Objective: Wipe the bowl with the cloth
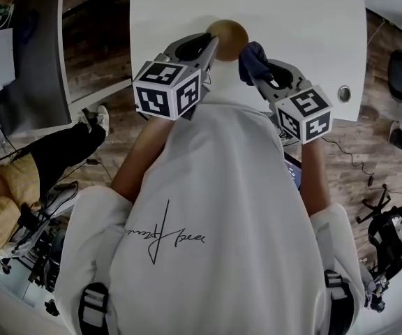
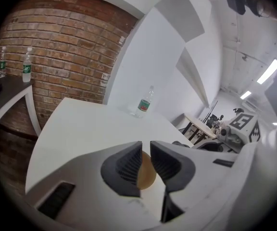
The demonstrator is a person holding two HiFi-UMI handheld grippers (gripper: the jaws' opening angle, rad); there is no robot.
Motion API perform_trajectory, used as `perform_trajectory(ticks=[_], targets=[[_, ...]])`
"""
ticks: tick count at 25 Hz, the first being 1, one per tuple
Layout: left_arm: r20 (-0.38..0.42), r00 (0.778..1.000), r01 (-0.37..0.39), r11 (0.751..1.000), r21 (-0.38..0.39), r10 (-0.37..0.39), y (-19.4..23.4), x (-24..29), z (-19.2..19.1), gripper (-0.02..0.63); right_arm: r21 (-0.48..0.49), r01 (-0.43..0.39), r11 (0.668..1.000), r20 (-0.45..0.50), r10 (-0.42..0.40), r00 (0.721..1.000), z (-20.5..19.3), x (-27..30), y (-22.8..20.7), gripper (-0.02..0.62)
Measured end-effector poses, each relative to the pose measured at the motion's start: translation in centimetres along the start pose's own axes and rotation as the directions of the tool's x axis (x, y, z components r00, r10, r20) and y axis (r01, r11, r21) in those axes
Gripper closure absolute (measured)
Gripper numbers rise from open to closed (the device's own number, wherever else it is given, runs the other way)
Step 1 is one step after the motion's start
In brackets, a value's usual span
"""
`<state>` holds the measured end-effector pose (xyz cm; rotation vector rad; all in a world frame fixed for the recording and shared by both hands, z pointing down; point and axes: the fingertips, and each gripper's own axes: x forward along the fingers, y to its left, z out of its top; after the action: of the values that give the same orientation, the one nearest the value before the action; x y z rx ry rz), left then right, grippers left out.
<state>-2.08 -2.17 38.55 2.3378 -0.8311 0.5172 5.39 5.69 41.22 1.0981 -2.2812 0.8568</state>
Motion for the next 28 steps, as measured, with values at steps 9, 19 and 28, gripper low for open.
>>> perform_trajectory(ticks=[9,19,28], targets=[[0.104,0.995,0.002,0.999,0.049,-0.008,-1.1,-1.7,2.4,0.620,-0.002,0.021,1.000,0.182,-0.020,0.983,4.3,-1.7,0.2,0.497],[0.134,0.991,0.016,0.997,0.081,-0.027,-0.8,-2.3,3.1,0.621,0.004,0.047,0.999,0.206,-0.046,0.977,5.4,-2.2,0.0,0.497],[0.126,0.991,0.039,0.997,0.069,-0.047,-0.8,-2.2,3.2,0.623,0.046,0.115,0.992,0.182,-0.122,0.976,5.5,-2.0,-1.0,0.497]])
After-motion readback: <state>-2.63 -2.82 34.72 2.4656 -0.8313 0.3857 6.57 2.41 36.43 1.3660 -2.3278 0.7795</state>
